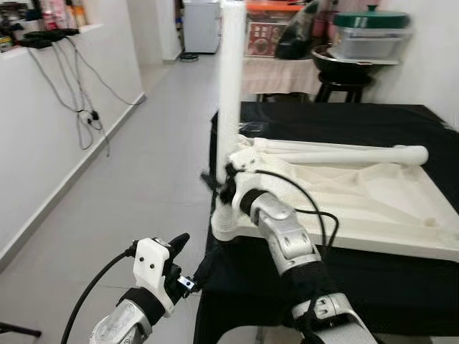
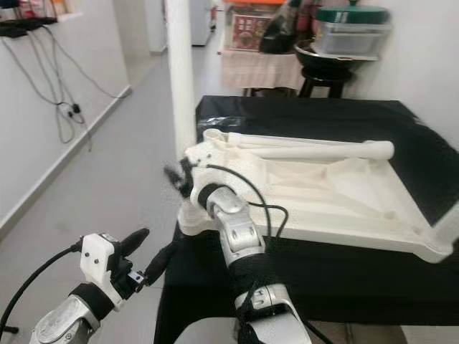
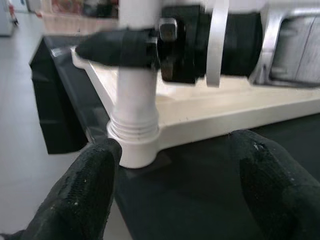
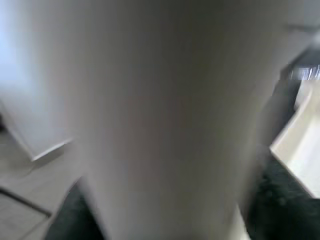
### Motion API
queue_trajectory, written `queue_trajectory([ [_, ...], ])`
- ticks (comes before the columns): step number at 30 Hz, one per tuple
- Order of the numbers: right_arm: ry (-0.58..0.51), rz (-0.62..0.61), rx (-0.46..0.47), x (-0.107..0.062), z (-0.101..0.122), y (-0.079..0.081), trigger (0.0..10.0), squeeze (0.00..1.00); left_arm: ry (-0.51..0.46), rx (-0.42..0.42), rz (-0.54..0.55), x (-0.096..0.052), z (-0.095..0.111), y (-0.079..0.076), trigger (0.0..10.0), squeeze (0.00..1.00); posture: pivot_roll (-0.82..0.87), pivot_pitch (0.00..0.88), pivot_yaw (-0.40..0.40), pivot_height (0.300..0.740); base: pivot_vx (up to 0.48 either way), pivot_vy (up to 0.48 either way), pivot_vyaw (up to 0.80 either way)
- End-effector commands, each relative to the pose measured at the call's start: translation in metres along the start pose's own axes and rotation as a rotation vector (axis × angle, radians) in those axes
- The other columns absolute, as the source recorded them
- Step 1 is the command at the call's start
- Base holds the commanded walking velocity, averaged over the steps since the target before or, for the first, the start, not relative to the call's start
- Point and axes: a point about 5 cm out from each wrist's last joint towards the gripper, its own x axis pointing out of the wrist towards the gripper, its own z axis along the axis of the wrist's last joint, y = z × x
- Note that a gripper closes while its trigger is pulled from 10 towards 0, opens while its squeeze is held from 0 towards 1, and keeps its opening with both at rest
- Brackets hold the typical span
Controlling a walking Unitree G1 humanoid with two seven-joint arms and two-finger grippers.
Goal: Building children table
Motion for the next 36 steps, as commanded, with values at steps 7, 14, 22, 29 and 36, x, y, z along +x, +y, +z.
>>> queue_trajectory([
  [7, -0.144, 0.477, -0.054, 0.009, 0.044, 0.014, 10.0, 0.05, 0.017, 0.0, 0.006, 0.001, -0.004, 0.002, 10.0, 0.0, 0.02, 0.001, -0.021, 0.74, 0.0, 0.0, 0.0],
  [14, -0.023, 0.7, -0.194, 0.008, 0.04, 0.001, 10.0, 0.0, 0.023, 0.008, 0.005, 0.001, -0.006, 0.001, 10.0, 0.0, 0.05, 0.0, -0.029, 0.74, 0.0, 0.0, 0.0],
  [22, 0.003, 0.634, -0.125, 0.013, 0.043, -0.01, 9.5, 0.0, 0.023, 0.016, 0.014, 0.0, -0.006, 0.0, 10.0, 0.0, 0.06, 0.0, -0.03, 0.74, 0.0, 0.0, 0.0],
  [29, 0.081, 0.456, -0.231, 0.006, 0.026, -0.036, 0.0, 0.0, 0.021, 0.016, 0.013, -0.001, -0.005, -0.001, 10.0, 0.0, 0.05, 0.004, -0.029, 0.74, 0.0, 0.0, 0.0],
  [36, 0.093, 0.437, -0.244, -0.024, 0.008, -0.068, 0.0, 0.0, 0.014, 0.003, 0.006, -0.003, -0.002, -0.002, 10.0, 0.0, 0.02, 0.03, -0.02, 0.74, 0.0, 0.0, 0.0],
])
